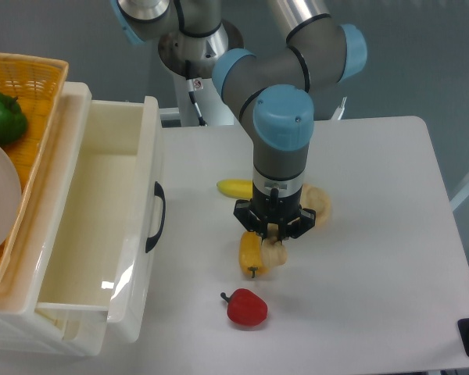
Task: Place the square bread in the upper white drawer
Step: 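Close the gripper on the square bread piece beside the yellow pepper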
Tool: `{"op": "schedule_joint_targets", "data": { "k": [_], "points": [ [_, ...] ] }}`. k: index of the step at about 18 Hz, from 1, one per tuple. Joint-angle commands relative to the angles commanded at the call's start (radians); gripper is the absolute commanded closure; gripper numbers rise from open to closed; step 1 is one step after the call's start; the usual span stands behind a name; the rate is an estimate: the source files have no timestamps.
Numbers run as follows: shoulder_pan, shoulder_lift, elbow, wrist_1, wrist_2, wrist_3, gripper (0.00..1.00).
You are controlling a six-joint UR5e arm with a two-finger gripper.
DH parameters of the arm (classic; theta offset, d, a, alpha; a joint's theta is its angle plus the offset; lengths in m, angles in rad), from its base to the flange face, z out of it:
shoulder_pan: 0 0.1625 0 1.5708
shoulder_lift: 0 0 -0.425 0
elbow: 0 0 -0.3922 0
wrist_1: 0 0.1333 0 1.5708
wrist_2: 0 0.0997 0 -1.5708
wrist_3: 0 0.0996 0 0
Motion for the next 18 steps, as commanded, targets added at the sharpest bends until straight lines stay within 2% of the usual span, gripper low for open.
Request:
{"op": "schedule_joint_targets", "data": {
  "k": [12,18],
  "points": [
    [0.020,0.017,0.003,-0.006,0.006,-0.006,0.68],
    [0.015,0.070,0.002,-0.057,0.000,-0.011,0.68]
  ]
}}
